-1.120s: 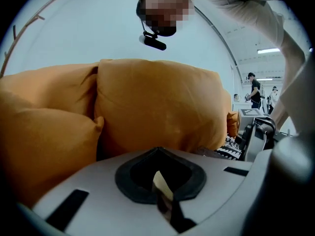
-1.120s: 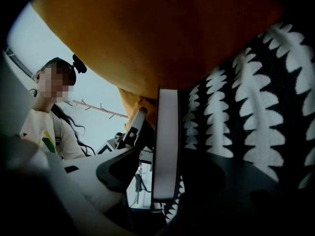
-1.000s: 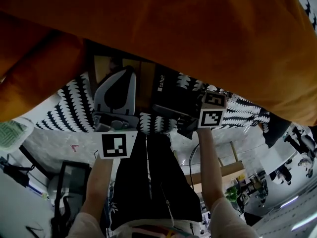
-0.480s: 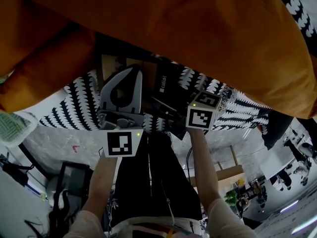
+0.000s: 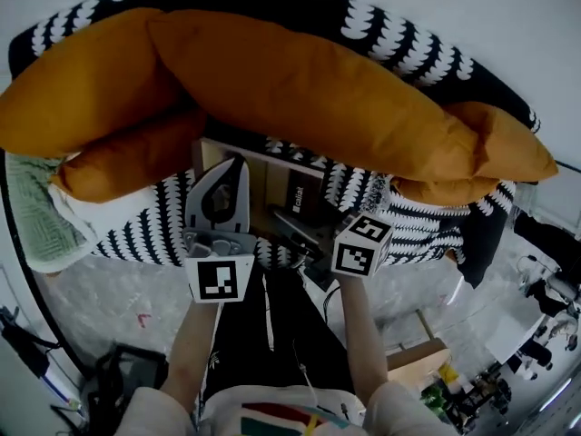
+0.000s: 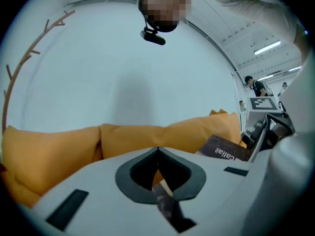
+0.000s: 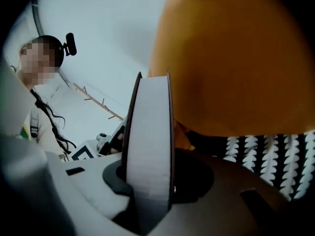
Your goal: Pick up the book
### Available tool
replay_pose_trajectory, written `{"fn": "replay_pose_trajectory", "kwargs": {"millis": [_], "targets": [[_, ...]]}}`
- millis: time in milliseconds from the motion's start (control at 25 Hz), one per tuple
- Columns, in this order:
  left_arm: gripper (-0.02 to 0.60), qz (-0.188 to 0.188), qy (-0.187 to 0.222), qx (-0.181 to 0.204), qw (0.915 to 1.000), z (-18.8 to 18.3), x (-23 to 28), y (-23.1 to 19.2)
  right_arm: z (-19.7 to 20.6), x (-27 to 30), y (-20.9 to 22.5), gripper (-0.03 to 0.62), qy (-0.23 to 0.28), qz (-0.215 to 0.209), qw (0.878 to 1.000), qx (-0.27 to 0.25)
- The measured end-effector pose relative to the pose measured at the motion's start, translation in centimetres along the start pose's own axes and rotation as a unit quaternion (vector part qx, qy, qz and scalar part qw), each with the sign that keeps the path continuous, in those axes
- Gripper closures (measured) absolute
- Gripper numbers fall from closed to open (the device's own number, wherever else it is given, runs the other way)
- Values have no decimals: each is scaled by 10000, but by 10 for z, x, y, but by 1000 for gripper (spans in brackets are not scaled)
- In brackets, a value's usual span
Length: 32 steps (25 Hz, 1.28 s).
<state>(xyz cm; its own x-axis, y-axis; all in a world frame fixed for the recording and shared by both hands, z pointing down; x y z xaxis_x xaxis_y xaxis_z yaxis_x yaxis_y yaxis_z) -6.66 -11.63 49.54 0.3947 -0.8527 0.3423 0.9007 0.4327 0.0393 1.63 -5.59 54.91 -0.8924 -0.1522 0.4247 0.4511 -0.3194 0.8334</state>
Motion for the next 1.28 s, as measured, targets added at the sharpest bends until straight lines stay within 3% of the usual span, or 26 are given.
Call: {"fn": "replay_pose_trajectory", "kwargs": {"millis": [120,240,320,440,600,720,920,1080,1280], "targets": [[574,-207,445,-463,9977,-68,-38,-13,-10,-25,-56,441,2,78,9994,-344],[574,-464,1192,-412,9909,-148,-62,-31,-34,-55,-102,441,405,161,9961,-762],[574,-536,1398,-363,9881,-189,-87,-33,-38,-84,-138,441,681,219,9937,-861],[574,-543,1714,38,9837,-251,-124,-28,-56,-129,-192,441,1139,282,9863,-1159],[574,-711,2058,826,9725,-320,-160,-18,-94,-185,-251,441,1775,414,9658,-1845],[574,-924,2049,827,9709,-345,-186,-10,-107,-220,-291,441,2131,448,9495,-2258],[572,-1152,2198,824,9652,-374,-206,-9,-137,-256,-346,441,2813,147,9150,-2889],[574,-1269,2442,840,9577,-397,-213,-12,-149,-278,-375,439,3203,263,8834,-3411],[572,-1207,2626,558,9557,-408,-214,-13,-148,-290,-379,439,3514,468,8701,-3424]]}}
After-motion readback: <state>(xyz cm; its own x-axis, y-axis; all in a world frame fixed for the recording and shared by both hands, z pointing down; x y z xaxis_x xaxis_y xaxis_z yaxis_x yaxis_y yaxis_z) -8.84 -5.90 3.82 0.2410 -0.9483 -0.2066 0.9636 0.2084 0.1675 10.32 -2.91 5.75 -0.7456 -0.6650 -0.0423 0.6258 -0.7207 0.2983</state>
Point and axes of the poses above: the fingertips, and each gripper's own axes: x forward along the fingers, y to its right, z out of its underside, the point moved 2 cm from there along -x, backward along the fingers, and after that the axes turned 11 degrees about -y, right-handed, at the moved point
